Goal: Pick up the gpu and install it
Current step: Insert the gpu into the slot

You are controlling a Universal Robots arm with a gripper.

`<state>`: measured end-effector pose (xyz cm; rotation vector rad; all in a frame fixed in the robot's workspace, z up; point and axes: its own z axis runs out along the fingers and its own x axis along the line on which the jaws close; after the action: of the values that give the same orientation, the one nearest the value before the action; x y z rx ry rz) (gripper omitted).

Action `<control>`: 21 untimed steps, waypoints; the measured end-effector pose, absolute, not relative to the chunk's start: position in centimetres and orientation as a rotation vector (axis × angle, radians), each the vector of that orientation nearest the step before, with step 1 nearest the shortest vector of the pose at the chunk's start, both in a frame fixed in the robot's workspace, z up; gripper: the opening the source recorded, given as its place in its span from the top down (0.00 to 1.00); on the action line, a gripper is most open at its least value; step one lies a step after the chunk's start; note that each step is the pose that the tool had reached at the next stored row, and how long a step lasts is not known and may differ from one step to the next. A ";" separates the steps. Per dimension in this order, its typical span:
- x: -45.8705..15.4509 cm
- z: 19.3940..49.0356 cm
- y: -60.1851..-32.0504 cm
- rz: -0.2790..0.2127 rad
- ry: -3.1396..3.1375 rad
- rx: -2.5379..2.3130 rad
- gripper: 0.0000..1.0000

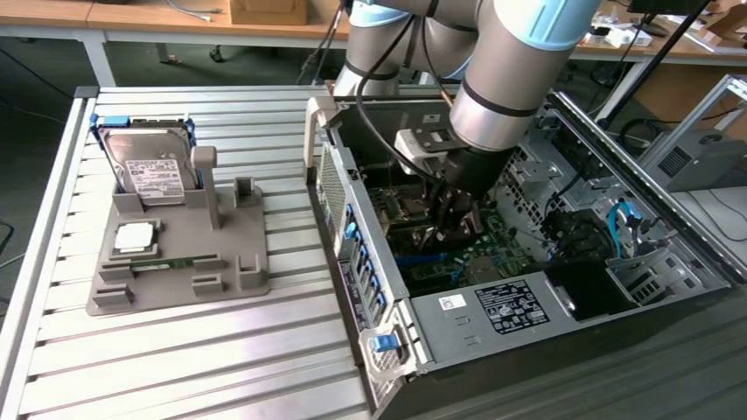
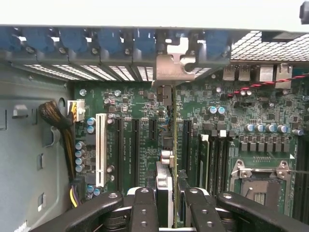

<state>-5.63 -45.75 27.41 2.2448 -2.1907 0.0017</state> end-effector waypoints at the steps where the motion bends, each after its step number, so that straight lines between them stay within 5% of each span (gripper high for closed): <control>1: -5.6 27.4 -45.8 0.002 -2.191 2.244 0.73; 21: -6.0 26.9 -45.6 0.002 -2.229 2.207 0.73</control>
<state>-5.98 -45.63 26.92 2.2067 -2.2288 0.0017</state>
